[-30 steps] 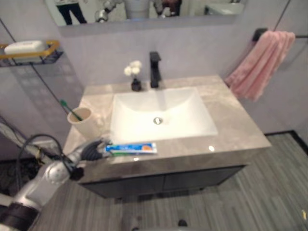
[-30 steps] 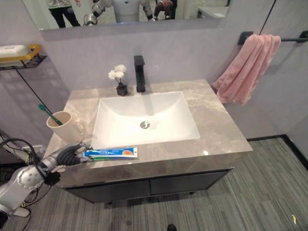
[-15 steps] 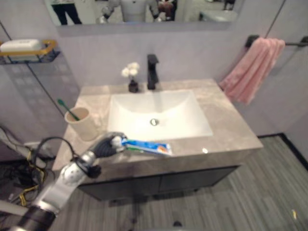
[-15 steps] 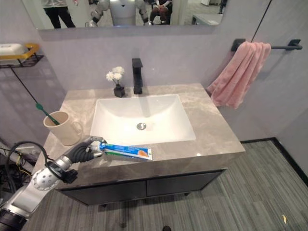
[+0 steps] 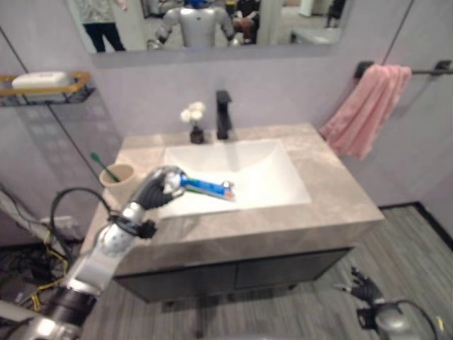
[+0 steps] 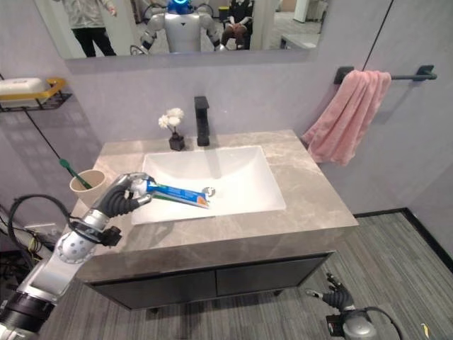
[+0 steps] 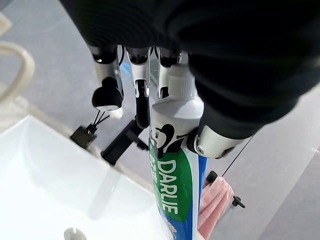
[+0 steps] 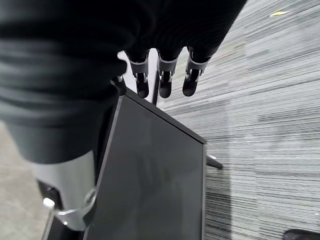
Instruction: Put brush and paste in cup on sink, flatten towel.
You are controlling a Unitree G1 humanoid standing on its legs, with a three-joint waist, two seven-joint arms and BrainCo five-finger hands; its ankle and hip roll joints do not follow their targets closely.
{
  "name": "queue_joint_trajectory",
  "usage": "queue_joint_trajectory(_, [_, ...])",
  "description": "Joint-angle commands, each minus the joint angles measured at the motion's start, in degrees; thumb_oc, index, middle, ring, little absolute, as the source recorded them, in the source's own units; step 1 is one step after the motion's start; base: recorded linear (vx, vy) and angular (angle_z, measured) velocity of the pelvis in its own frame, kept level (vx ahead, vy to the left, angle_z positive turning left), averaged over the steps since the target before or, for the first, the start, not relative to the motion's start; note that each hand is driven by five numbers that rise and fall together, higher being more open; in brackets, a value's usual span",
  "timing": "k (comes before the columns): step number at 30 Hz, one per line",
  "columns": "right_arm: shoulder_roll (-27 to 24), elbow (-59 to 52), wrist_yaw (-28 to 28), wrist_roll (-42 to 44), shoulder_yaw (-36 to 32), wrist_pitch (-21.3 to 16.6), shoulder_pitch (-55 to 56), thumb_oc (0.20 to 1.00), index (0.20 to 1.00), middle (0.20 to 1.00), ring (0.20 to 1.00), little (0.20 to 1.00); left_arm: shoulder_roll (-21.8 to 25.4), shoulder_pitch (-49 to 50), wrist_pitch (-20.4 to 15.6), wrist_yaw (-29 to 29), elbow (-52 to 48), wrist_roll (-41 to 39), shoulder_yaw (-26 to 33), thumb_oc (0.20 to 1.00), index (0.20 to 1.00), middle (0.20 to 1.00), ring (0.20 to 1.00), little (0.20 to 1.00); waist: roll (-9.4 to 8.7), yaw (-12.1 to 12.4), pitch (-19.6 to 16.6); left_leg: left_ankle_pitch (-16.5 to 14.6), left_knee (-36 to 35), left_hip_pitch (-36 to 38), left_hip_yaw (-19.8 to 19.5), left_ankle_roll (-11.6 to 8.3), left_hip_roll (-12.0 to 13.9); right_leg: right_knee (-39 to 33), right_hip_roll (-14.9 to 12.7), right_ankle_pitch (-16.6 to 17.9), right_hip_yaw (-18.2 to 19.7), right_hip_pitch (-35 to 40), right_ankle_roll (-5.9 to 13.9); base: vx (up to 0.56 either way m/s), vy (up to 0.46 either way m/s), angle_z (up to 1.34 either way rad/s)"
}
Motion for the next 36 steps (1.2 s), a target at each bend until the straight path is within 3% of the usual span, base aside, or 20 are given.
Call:
queue_joint_trajectory(1, [-0.14, 0.07, -2.19, -1.2, -0.23, -2.03, -2.5, 1.0, 1.0, 1.0, 1.0, 1.0, 0.02, -8.08, -3.2, 5.63, -2.22, 0.17, 4.45, 0.2, 0.2, 0.2, 0.2, 0.2, -2.4, -0.5, -1.46, -4.51, 1.04, 0.09, -1.48, 1.42, 0.84, 0.33, -3.26, 1.17, -1.83, -0.48, 0.39, 0.02, -0.001, -0.04])
queue_joint_trajectory(9, [-1.71, -6.75, -5.05, -1.35, -4.45, -2.72, -1.23, 1.0, 1.0, 1.0, 1.0, 1.0, -0.5, -13.19, -3.46, 9.69, -3.05, 1.17, 4.79, 0.2, 0.2, 0.2, 0.2, 0.2, -2.4, -1.37, -1.06, -4.67, 1.04, 0.69, -1.25, 1.27, 0.97, 0.33, -3.23, 1.08, -1.76, 0.15, 0.31, 0.0, 0.0, 0.0])
queue_joint_trajectory(17, [-9.43, -15.59, -8.67, -12.62, -13.73, 2.25, 0.76, 1.0, 1.0, 1.0, 1.0, 1.0, 0.17, -19.03, -2.48, 10.75, -3.81, 3.32, 5.29, 0.2, 0.2, 0.2, 0.2, 0.2, -2.89, -2.64, -1.24, -4.98, 1.04, 1.02, -1.11, 1.27, 1.28, 0.43, -2.99, 1.01, -1.71, 0.36, 0.48, 0.0, 0.0, 0.0])
queue_joint_trajectory(23, [-10.54, -23.07, -10.85, -13.28, -17.93, 1.21, -0.89, 1.0, 1.0, 1.0, 1.0, 1.0, -0.38, -22.21, -2.65, 12.14, -4.34, 4.07, 5.59, 0.2, 0.2, 0.2, 0.2, 0.2, -2.84, -3.04, -1.59, -5.37, 1.04, 1.4, -0.78, 1.43, 1.32, 0.57, -2.92, 0.84, -1.13, 0.25, 0.53, 0.01, 0.009, -0.02])
queue_joint_trajectory(30, [-9.05, -31.65, -10.82, -1.96, -14.96, -5.88, -8.55, 1.0, 1.0, 1.0, 1.0, 1.0, -0.53, -28.7, -3.38, 15.54, -3.7, 3.82, 2.92, 0.2, 0.2, 0.2, 0.2, 0.2, -2.73, -2.71, -2.35, -5.61, 1.04, 1.86, -0.2, 1.55, 1.25, 0.49, -2.83, 0.62, -0.65, 0.38, 0.68, 0.01, 0.008, -0.04])
queue_joint_trajectory(36, [-6.76, -32.08, -10.53, 6.38, -8.13, -8.1, -16.52, 1.0, 1.0, 1.0, 1.0, 1.0, -1.01, -35.14, -3.49, 17.78, -1.44, 3.31, -1.2, 0.2, 0.2, 0.2, 0.2, 0.2, -2.75, -2.07, -2.22, -5.21, 1.04, 1.99, -0.18, 1.67, 1.15, 0.63, -2.9, 0.82, -0.72, 0.43, 0.56, 0.0, 0.006, 0.01])
